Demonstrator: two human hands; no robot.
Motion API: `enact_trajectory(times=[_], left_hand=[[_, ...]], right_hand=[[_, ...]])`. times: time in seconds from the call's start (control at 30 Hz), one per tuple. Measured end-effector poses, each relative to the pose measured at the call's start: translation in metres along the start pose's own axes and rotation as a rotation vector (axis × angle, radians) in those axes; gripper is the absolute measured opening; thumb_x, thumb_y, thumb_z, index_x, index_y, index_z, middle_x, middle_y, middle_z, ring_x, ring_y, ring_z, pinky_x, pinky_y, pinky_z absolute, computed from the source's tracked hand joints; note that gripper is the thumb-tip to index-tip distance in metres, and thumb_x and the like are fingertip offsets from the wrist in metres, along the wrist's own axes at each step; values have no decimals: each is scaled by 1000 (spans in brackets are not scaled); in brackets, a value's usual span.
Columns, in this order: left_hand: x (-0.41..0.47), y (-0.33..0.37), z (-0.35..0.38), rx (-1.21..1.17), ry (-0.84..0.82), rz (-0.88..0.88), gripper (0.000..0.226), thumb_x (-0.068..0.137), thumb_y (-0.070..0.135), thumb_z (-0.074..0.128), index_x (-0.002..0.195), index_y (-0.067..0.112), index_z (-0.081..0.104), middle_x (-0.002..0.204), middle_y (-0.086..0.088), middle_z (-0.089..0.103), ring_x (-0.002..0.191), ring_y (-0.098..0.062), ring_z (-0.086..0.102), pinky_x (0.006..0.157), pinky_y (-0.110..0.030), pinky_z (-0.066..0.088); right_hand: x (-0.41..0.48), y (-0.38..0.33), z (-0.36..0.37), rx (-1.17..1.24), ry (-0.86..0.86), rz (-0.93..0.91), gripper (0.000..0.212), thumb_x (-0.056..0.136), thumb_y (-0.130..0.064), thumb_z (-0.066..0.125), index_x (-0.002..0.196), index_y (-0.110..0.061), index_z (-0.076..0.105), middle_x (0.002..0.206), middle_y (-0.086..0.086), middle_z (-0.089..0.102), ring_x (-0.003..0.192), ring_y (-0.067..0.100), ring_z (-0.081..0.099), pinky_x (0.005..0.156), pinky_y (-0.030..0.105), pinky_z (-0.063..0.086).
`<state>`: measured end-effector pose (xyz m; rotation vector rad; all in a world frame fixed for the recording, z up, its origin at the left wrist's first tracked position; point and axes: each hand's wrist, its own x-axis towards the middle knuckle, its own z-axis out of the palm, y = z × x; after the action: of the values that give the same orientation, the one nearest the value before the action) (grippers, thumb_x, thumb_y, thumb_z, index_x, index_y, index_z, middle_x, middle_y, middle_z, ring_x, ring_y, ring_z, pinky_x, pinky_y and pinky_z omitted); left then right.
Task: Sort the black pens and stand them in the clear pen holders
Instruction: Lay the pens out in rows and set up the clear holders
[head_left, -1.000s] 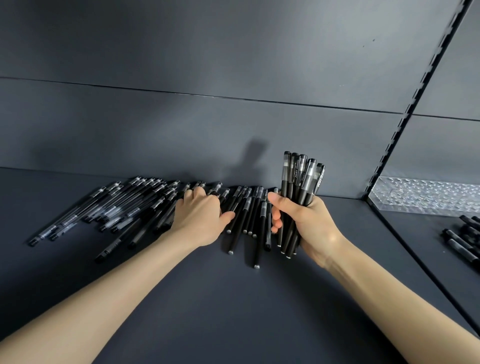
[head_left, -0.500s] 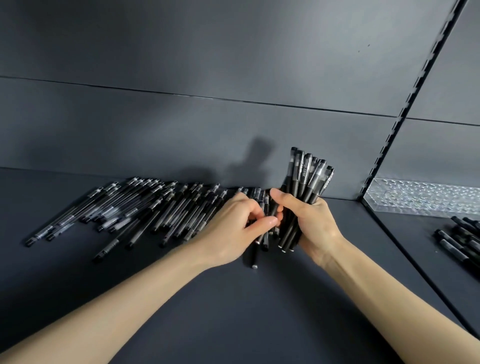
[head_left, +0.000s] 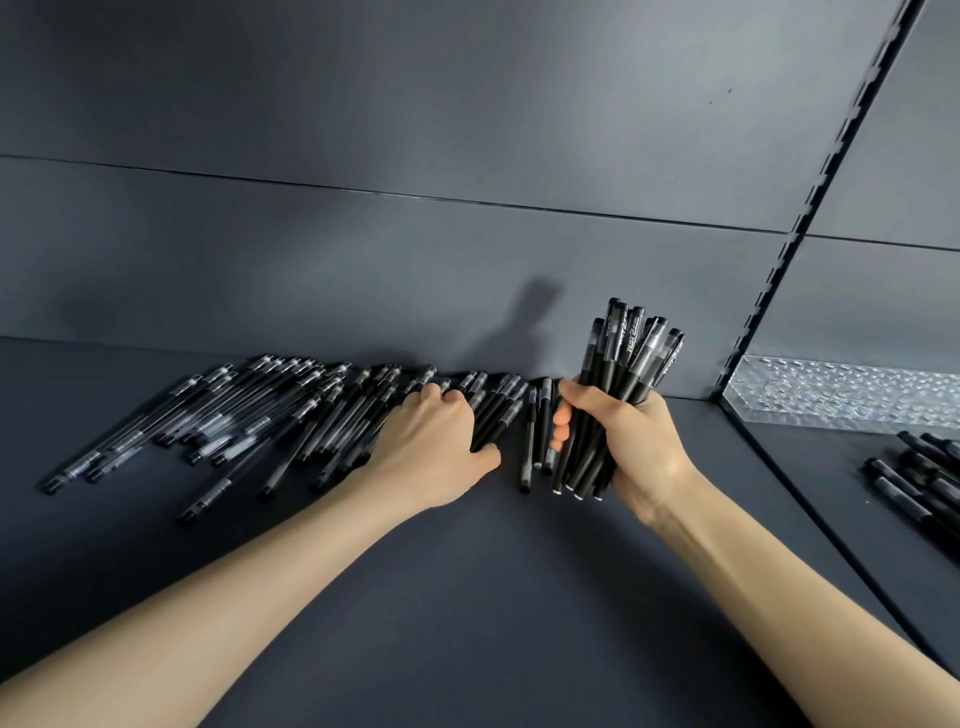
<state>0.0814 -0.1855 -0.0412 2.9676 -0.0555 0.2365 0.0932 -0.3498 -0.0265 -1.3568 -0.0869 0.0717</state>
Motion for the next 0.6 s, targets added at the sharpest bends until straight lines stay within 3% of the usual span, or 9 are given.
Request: enact_trajectory(times=[0.13,0.2,0.27,0.33,0.47,0.6], left_hand=[[12,6,-3,87,-37,-13,54,88,49,52,113,2,50,123,-17,50,113,-32,50,83,-34,38],[18,8,-4,95,-60,-4,42,87,48,53,86,6,51,105,-13,58,99,-29,54,74,-32,36],[21,10,-6,86,-82,-2,42,88,44,54,67,9,41,81,-7,55,83,-28,54,67,-29,34],[23,11,-5,94,-100,14,36,91,40,52,76,8,44,85,-7,54,83,-29,55,68,-29,33],[30,11,-1,150,-153,18,36,97,32,46,112,-1,49,114,-14,59,103,-32,58,73,-31,32],[32,19,-4,263,-221,32,26,98,22,44,114,3,50,112,-11,55,108,-30,55,76,-31,30]], right_hand=[[1,2,0,-27,-11,7,19,89,-5,59,70,-7,60,60,7,56,49,19,52,52,31,49],[1,3,-1,-40,-23,7,20,88,-6,60,68,-6,60,60,7,56,50,19,52,52,31,49],[1,4,-1,-50,-29,9,19,88,-6,60,69,-5,60,61,8,56,50,20,52,52,30,49],[2,5,-1,-55,-32,10,18,88,-6,60,70,-4,59,61,8,56,51,20,52,52,31,49],[3,6,-2,-57,-38,4,18,88,-6,59,70,-4,59,60,8,56,50,19,51,54,32,48],[3,7,-1,-82,-49,-4,19,89,-6,60,70,-3,57,59,7,56,50,18,51,55,31,48]])
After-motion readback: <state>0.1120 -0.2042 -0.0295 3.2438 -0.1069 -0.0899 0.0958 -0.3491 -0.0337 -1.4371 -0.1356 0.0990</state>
